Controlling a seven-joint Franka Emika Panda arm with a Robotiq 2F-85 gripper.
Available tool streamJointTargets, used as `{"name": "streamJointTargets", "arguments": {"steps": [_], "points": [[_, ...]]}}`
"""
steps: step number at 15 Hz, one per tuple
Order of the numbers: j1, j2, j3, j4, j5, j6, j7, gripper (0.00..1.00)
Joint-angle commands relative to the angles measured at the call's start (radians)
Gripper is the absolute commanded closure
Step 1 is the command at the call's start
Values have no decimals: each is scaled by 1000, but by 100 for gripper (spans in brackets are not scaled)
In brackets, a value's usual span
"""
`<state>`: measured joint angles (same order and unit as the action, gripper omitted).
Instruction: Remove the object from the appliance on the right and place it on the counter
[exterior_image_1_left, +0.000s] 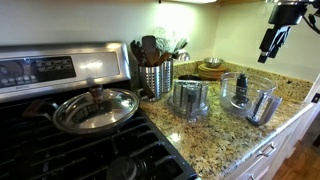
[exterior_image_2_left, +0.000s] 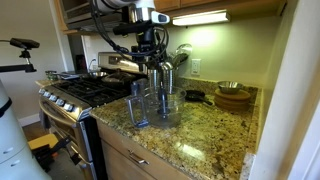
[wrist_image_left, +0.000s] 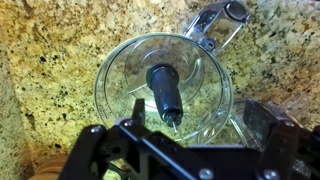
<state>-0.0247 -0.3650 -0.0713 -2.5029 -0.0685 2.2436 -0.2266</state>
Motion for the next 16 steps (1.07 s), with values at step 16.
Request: {"name": "streamJointTargets", "arguments": {"steps": [16], "points": [[-6, 279, 6, 85, 23, 209, 42, 0]]}}
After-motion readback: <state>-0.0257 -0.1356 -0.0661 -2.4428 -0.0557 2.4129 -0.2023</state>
